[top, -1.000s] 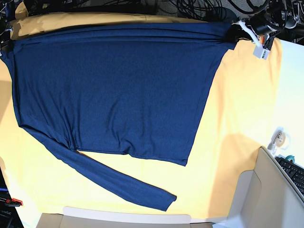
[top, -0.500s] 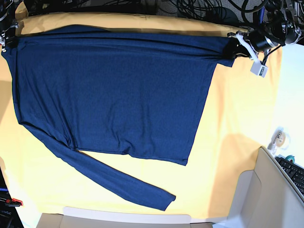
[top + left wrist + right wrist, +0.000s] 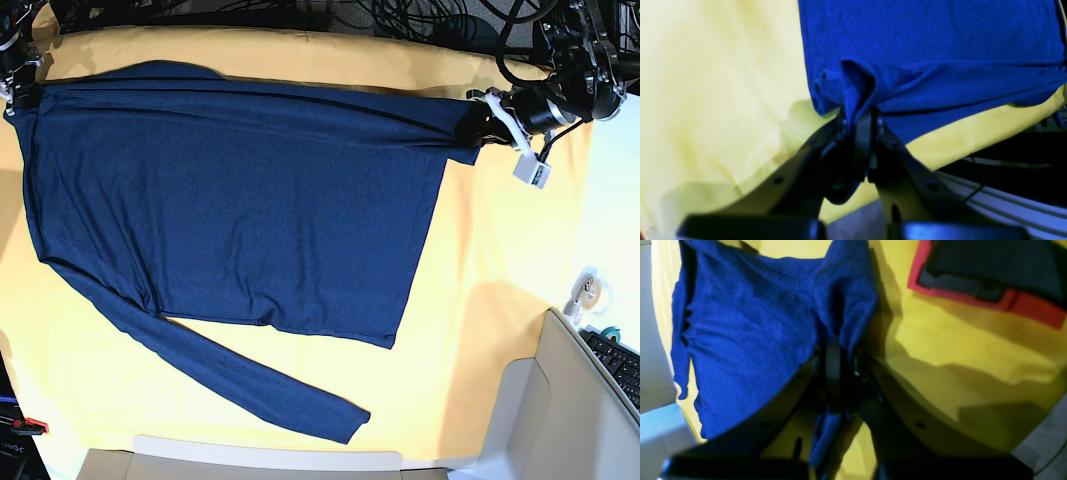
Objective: Fold the T-shirt properly
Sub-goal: 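Lower the shoulder edge onto the table and open both grippers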
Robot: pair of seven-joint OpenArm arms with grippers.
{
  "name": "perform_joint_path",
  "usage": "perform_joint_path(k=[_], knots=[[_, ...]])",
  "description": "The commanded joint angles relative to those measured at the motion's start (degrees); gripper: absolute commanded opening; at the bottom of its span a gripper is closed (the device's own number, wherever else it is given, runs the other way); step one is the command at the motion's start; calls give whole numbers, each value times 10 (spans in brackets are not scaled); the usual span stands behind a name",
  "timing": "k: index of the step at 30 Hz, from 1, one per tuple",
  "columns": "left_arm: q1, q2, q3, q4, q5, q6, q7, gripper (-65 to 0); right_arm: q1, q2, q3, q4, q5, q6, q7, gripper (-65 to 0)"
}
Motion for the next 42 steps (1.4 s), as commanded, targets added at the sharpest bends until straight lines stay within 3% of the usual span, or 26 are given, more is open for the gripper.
perform_joint_path(k=[1,4,7,15,24,42], knots=[[-3,-9,-2,8,-1,2,3,-598,-1,6,4,9,1,0,-5,-650],[-3,-9,-2,8,19,2,3,-528,-1,1,3,5,0,0,-5,-650],[-3,-9,-6,8,32,2,3,-499,-2,-5,3,5,-1,0,-5,-650],[-3,-9,-7,8,47,2,0,-496,-4,-8,2,5,-1,-2,-5,-523],[-3,-9,-8,8,47,2,-1,-495,-2,-18,4,5,1,0,-19,-521],[-4,-9,-3,-29,46,2,-15,-494,-35,-81,9,9,2,0,-18,-520]])
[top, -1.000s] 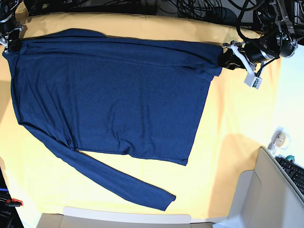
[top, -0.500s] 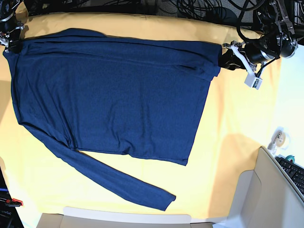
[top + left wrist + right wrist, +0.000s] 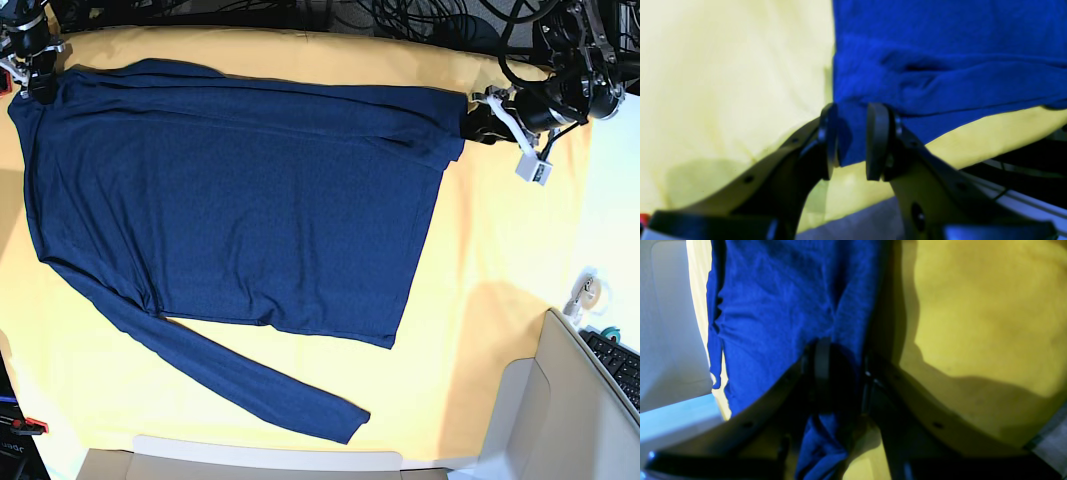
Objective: Fold the T-shirt properly
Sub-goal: 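Lower the shoulder edge onto the table and open both grippers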
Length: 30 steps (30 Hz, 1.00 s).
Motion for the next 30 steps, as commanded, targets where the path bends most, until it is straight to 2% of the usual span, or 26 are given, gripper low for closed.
perform_joint_path(k=[1,5,11,19,30], knots=[[-4,-8,-1,2,-7,0,0,-494,-12,-9,-2,-7,-44,-24,-35,-520],[-10,-8,0,-7,-8,0,-2,-494,-20,-12,-2,-5,-42,-24,-36,-504],[-9,-8,1,-8,-8,-1,-2,-494,-32,-18,-2,-6,-15,-24,-36,-334],[-7,-8,1,-8,-8,-1,0,-494,-59,-18,-2,-5,-5,-24,-36,-347],[20,-8,1,-7,-9,-1,-1,-494,-161,-20,-2,-5,99,-24,-36,-345]])
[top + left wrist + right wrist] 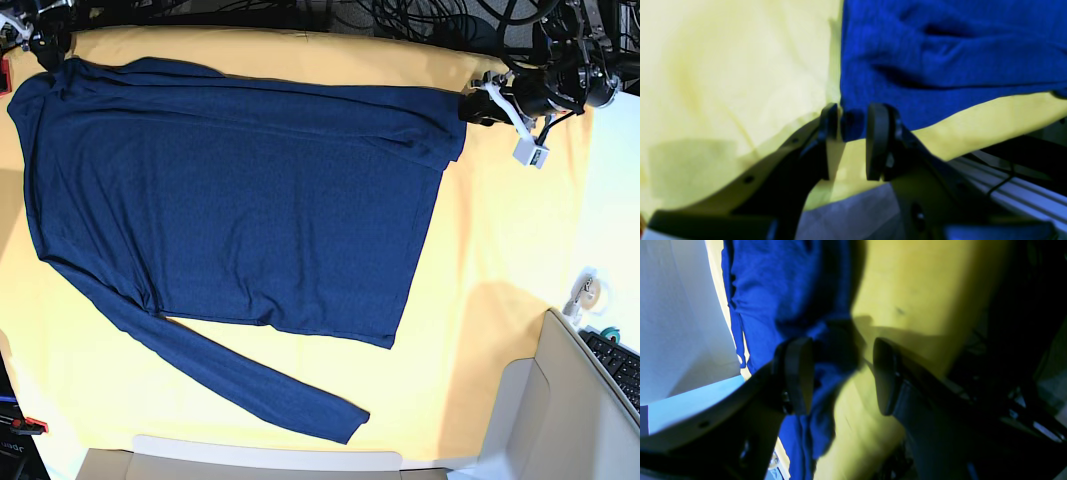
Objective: Fold the T-shirt properly
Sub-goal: 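Lower the shoulder edge onto the table and open both grippers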
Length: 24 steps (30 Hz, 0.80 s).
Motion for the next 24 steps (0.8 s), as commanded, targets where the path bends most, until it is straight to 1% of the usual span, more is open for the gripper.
perform_joint_path(k=[1,8,10,12,15,16,17,20,22,24], knots=[[-1,-8,-2,8,-11,-2,0,-494,-26,-5,1,-8,-28,-22,-13,-345],[12,-8,-6,16,-13,-2,-1,-494,-65,-2,1,-7,37,-22,-15,-345],[13,-8,-7,30,-13,-2,-1,-494,-71,1,1,1,39,-22,-21,-345],[13,-8,-8,50,-13,-2,-1,-494,-71,2,10,32,39,-21,-34,-345],[13,-8,-8,74,-13,-2,4,-495,-70,-1,40,124,39,-20,-34,-344],[13,-8,-8,78,-13,-2,4,-495,-70,0,53,160,39,-9,-34,-344],[13,-8,-8,80,-13,-2,4,-495,-69,1,65,189,39,9,-34,-344],[13,-8,-8,80,-13,-2,4,-495,-40,4,107,279,39,72,-36,-346],[10,-7,-8,81,-13,-2,2,-495,-13,24,122,298,39,103,-38,-347],[8,1,-9,81,-13,-2,1,-496,30,53,118,295,39,119,-38,-347]])
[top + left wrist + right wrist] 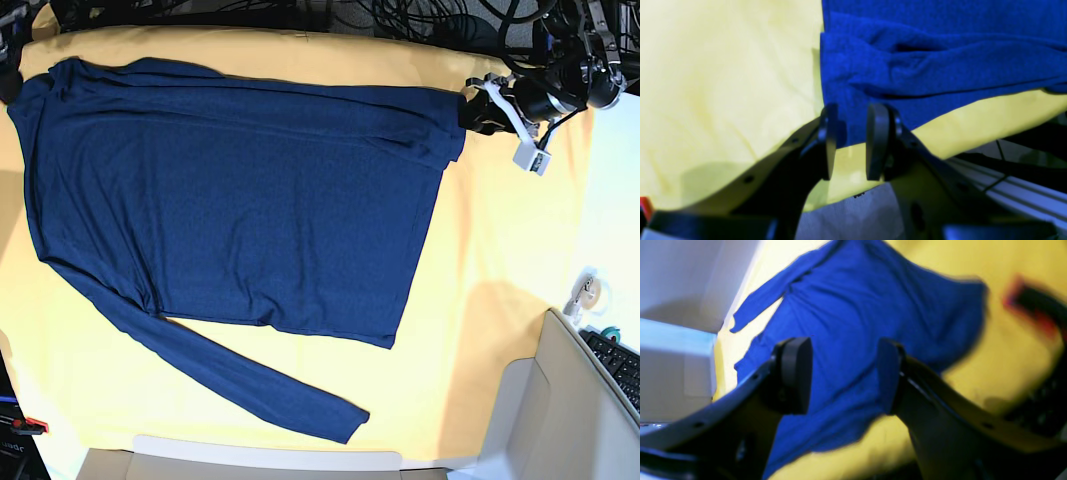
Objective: Fold the T-shirt properly
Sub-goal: 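Lower the shoulder edge onto the table and open both grippers, then move both grippers to the shirt's side edges near the hem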
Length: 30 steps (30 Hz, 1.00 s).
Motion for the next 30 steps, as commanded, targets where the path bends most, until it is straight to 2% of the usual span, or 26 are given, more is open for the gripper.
perform_joint_path(k=[1,3,5,11,14,16,19,23,25,28,30], knots=[[-4,3,-5,11,-10,-2,0,-496,29,30,-4,3,-14,13,15,-347],[-29,4,-5,11,-9,-2,0,-496,84,54,-33,-13,-83,22,15,-347],[-54,6,-5,10,-6,-1,1,-496,150,84,-75,-42,-161,46,15,-347],[-134,25,-5,3,-2,0,-1,-496,343,164,-232,-210,-330,180,18,-347],[-163,27,-17,-31,41,0,-3,-495,437,184,-311,-290,-413,232,19,-347],[-191,28,-30,-66,54,0,-6,-494,486,187,-360,-327,-472,255,20,-347],[-250,30,-34,-135,55,0,-23,-462,534,183,-403,-352,-562,262,46,-347],[-345,29,-29,-267,55,0,-59,-426,535,170,-435,-349,-637,259,112,-347],[-390,27,-20,-345,56,0,-73,-420,535,163,-432,-357,-662,258,115,-347],[-453,7,34,-457,56,0,-101,-419,531,149,-416,-373,-700,235,117,-347],[-486,-1,85,-526,56,0,-142,-419,531,138,-396,-388,-720,218,118,-347]])
